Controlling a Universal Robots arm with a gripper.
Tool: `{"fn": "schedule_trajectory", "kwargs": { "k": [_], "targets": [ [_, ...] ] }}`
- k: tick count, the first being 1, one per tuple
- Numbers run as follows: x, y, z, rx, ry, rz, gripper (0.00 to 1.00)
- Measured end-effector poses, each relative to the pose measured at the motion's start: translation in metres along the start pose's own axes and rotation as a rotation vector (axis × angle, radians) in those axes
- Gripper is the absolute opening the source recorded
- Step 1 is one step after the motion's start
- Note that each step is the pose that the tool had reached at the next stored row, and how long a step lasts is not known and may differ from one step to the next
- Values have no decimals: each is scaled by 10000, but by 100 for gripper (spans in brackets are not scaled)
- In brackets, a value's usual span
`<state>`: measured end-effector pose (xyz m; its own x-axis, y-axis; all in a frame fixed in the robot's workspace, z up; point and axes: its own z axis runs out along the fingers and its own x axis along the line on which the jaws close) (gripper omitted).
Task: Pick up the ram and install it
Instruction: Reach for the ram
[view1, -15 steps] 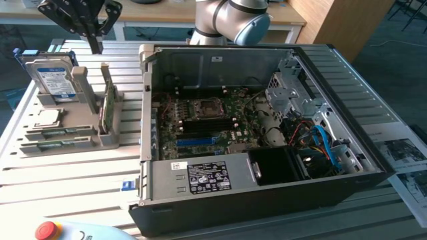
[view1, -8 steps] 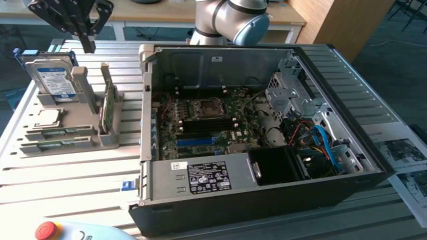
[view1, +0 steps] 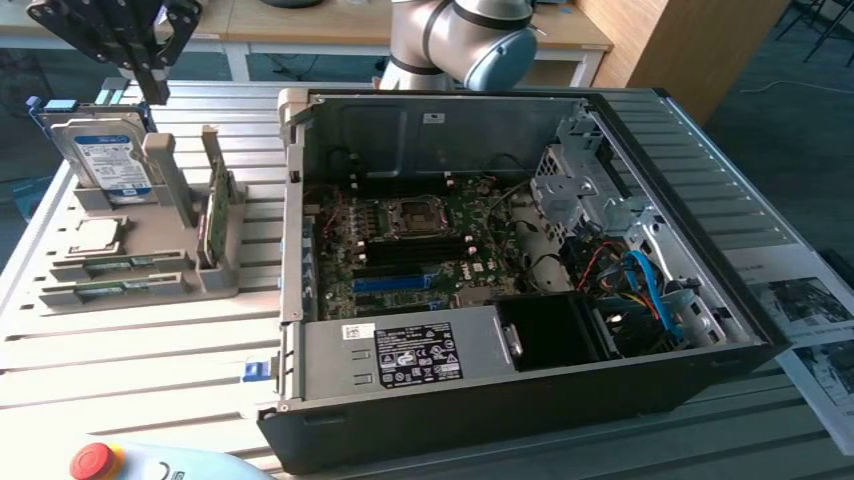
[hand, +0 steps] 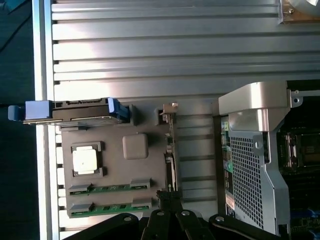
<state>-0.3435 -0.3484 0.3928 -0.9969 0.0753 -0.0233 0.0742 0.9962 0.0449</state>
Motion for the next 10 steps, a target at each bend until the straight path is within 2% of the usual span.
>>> {"fn": "schedule_trajectory", "kwargs": {
  "k": [10],
  "targets": [
    [245, 12, -4, 0, 0, 0, 10]
  ]
}}
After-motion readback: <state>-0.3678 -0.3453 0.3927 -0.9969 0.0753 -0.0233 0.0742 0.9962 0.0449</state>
